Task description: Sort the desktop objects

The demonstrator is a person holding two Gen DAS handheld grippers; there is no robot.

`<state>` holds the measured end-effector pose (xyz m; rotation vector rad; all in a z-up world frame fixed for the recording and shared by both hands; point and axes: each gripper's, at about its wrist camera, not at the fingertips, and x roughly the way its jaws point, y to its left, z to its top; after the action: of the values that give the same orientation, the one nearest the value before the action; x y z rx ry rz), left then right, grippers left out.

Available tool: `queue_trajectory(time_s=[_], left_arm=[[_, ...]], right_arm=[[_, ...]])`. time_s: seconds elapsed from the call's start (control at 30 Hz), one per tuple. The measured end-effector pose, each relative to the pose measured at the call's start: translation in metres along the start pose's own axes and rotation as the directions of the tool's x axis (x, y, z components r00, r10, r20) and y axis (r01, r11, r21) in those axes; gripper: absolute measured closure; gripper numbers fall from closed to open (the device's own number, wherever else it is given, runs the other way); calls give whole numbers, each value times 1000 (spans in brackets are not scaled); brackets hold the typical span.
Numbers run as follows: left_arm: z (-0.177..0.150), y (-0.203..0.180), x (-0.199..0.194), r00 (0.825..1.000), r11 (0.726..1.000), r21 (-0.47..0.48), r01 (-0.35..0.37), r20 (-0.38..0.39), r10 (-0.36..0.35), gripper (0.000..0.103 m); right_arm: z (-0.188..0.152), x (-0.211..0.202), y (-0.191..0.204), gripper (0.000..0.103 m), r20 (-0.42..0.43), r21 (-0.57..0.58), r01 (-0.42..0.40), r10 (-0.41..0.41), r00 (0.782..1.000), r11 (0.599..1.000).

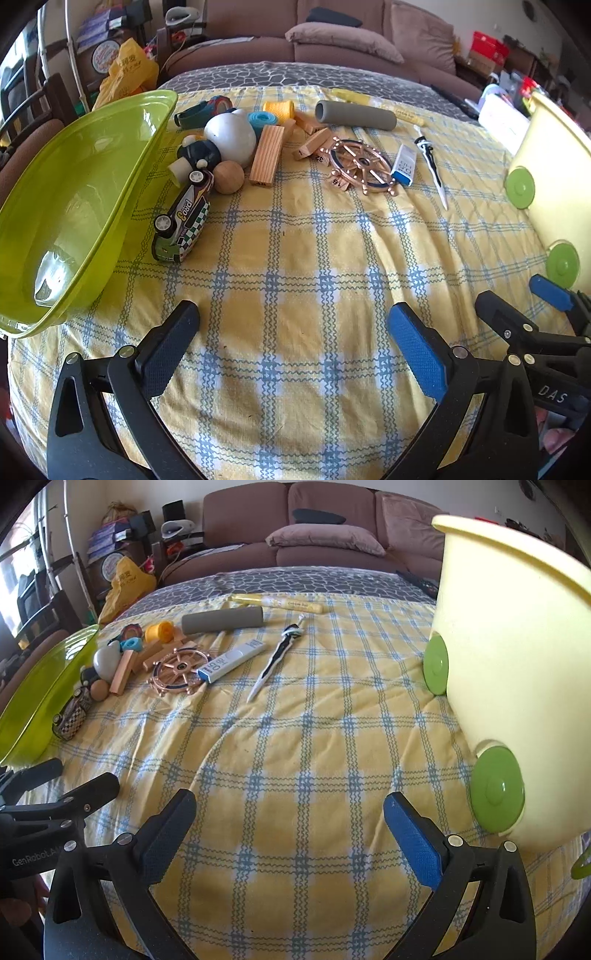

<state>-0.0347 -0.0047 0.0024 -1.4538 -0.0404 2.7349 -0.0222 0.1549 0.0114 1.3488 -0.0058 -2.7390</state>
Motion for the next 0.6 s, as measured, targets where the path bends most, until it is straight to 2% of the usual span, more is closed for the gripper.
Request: queue_trajectory(time_s=[0.07, 0.6], left_arm=[[-2, -4, 2, 1000, 999, 24, -23, 6, 23, 0], [-4, -3, 3, 1000, 1000, 19, -20, 16, 20, 0]], right_arm=[[-1, 2, 2, 0, -7, -5, 10, -11, 1000, 1000], [-2, 3, 3, 0, -16, -10, 20, -20, 1000, 1000]])
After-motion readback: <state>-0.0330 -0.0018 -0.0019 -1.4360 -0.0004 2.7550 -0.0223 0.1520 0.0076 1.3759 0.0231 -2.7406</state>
